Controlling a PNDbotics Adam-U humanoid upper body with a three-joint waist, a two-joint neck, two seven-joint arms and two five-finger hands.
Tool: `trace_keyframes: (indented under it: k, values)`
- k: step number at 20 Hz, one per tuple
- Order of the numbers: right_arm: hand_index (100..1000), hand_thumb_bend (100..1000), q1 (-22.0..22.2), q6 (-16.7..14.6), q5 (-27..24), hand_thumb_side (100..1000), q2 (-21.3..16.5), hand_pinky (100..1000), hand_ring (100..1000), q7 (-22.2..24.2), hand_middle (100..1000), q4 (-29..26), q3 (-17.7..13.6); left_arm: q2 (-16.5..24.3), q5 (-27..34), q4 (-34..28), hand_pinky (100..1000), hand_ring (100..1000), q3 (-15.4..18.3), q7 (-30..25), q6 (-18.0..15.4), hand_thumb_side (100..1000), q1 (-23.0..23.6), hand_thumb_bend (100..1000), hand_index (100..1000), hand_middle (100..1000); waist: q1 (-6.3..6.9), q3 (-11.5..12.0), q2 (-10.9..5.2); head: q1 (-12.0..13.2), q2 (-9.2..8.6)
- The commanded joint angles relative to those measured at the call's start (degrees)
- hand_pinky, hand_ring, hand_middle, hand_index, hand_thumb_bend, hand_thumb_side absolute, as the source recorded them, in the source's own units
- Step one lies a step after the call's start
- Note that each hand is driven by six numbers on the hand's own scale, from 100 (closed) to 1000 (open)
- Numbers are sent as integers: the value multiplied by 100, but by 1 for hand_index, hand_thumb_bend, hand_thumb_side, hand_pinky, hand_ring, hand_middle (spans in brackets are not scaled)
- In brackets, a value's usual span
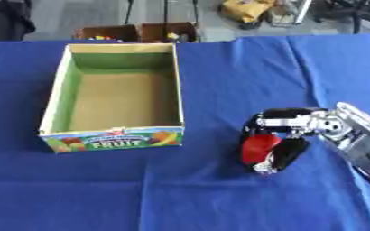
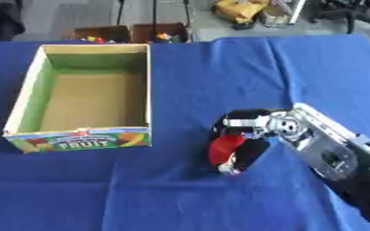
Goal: Pick up objects on the table and place them in the box.
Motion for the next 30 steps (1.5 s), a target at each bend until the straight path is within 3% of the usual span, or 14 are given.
trace_keyframes:
  k: [1, 4, 7, 10, 14, 15, 19, 30]
  values:
    - [759, 359, 7, 55, -111, 317, -92, 534, 660, -107, 713, 105, 30, 62, 30, -80, 781, 897, 0, -23, -8, 1000, -78, 100, 827, 778, 27, -13, -70, -22, -54]
    - [750, 374, 2, 89, -181, 257, -95, 523, 644, -213, 694, 92, 39, 63, 34, -80, 783, 898, 3, -25, -9, 1000, -77, 100, 825, 777, 30, -12, -61, -27, -50]
    - [784, 452, 12, 92, -207, 295, -93, 604, 708, -236, 736, 87, 57, 61, 30, -80, 787, 897, 12, -19, 1, 1000, -77, 100, 824, 776, 32, -10, -50, -30, -51]
    - [793, 443, 19, 79, -239, 283, -87, 607, 706, -240, 736, 88, 34, 64, 23, -80, 784, 897, 13, -15, -2, 1000, -81, 100, 822, 775, 35, -12, -43, -31, -45]
    - [793, 362, 44, 70, -255, 162, -108, 570, 677, -261, 740, 64, 24, 62, 21, -80, 786, 898, 13, -12, -1, 1000, -86, 100, 821, 774, 35, -12, -26, -34, -57]
    - [781, 273, 56, 84, -262, 105, -111, 557, 660, -299, 733, 51, 11, 62, 23, -80, 788, 898, 12, -12, 1, 1000, -87, 100, 820, 773, 37, -12, -22, -32, -57]
    - [734, 100, 76, 215, -340, 100, -117, 525, 625, -572, 696, -8, -30, 63, 36, -80, 793, 898, 10, -19, 3, 1000, -91, 100, 819, 772, 43, -14, -16, -30, -58]
    - [679, 100, -34, 497, -665, 100, -129, 482, 583, -1043, 597, -204, -58, 74, 49, -80, 792, 894, 8, -49, 1, 1000, -94, 100, 816, 767, 38, -24, -26, -40, -63]
